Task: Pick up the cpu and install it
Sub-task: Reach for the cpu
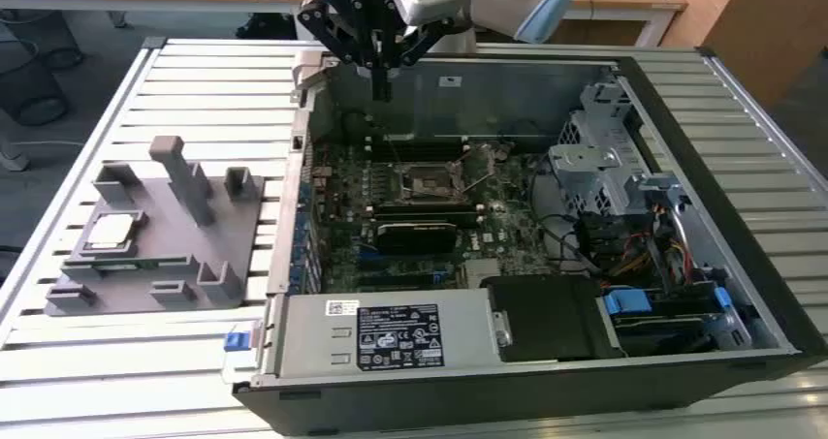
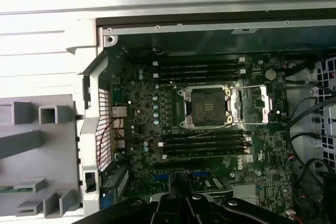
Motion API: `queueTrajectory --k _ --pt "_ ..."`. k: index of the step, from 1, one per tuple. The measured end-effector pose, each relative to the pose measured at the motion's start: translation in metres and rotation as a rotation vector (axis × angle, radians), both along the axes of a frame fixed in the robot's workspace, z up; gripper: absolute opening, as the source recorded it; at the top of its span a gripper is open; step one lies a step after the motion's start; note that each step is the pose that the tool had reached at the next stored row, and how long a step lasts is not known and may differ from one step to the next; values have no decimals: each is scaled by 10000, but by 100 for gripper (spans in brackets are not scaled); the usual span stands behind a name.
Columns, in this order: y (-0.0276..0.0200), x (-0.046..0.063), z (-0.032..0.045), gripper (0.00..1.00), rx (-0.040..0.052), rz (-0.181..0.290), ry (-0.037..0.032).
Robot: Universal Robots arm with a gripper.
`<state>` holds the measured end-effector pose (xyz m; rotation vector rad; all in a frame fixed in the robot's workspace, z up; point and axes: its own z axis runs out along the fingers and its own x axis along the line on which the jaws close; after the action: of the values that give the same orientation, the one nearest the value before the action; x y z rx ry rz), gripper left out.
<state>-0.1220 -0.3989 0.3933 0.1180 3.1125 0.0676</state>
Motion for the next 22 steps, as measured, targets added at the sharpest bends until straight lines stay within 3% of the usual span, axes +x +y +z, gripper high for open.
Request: queueTrajectory --k 22 --pt "0 -74 -6 11 0 0 16"
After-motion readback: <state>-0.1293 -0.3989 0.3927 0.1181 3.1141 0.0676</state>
